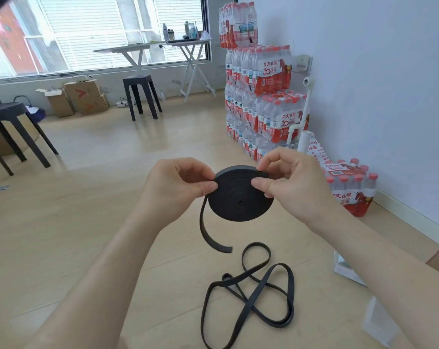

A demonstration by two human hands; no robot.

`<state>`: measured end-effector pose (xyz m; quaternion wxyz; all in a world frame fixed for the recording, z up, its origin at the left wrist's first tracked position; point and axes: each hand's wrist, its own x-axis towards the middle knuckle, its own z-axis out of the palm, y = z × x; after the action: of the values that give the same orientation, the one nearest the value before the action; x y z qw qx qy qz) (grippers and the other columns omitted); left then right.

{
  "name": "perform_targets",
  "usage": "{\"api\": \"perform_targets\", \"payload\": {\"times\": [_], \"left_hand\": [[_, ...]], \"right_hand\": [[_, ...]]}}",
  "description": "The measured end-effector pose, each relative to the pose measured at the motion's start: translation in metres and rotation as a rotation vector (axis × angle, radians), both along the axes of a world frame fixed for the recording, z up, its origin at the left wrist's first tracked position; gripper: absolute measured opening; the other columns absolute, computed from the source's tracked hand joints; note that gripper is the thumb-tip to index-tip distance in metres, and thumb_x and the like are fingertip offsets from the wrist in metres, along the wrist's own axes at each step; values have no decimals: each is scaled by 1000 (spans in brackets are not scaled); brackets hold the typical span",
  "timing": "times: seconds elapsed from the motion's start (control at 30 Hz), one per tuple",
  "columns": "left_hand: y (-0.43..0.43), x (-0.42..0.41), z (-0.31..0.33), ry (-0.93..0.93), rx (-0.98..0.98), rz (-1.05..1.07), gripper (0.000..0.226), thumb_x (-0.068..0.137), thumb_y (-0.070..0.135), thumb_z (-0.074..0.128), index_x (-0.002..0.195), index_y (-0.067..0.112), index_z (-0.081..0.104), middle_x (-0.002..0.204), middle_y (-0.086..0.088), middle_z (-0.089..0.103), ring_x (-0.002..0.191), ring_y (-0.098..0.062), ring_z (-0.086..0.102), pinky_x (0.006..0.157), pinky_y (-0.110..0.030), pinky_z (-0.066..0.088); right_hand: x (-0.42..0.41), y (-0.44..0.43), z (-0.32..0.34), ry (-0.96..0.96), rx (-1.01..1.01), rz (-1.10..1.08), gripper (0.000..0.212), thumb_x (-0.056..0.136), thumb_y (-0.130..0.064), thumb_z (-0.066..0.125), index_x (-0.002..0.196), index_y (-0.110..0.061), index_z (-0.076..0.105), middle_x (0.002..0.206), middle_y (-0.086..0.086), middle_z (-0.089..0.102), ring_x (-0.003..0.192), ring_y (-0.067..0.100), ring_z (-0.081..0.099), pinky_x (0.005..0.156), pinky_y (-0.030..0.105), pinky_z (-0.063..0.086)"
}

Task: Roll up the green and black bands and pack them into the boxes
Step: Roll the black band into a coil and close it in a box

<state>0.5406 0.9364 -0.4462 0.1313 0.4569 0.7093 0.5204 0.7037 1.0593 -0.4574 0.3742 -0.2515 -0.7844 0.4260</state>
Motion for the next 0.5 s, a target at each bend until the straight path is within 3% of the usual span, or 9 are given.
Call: {"api": "perform_targets", "payload": {"times": [0.13, 0.27, 0.5], "left_hand": [[1, -5, -1, -59, -12, -30, 16, 74, -3, 75, 76, 9, 66, 72, -5, 72, 66, -11, 67, 67, -21, 56], [-1, -8, -3, -132, -38, -91, 15, 77, -2, 73, 80, 8, 63, 80, -12, 73, 73, -22, 69, 75, -33, 59], [1, -9, -4, -194, -20, -64, 11, 79, 4, 73, 79, 8, 62, 76, -12, 71, 70, -18, 66, 71, -31, 58]], "right_hand": [[-1, 3, -2, 61, -91, 18, 22, 78, -3, 75, 80, -20, 62, 68, -1, 71, 59, 11, 65, 58, 25, 53], [-2, 4, -2, 116, -169, 8, 21, 78, -1, 75, 80, -18, 63, 68, 0, 72, 62, 12, 65, 58, 24, 53], [-2, 3, 1, 223, -344, 2, 17, 80, 3, 71, 82, -12, 63, 69, 2, 70, 65, 11, 64, 55, 19, 52]]}}
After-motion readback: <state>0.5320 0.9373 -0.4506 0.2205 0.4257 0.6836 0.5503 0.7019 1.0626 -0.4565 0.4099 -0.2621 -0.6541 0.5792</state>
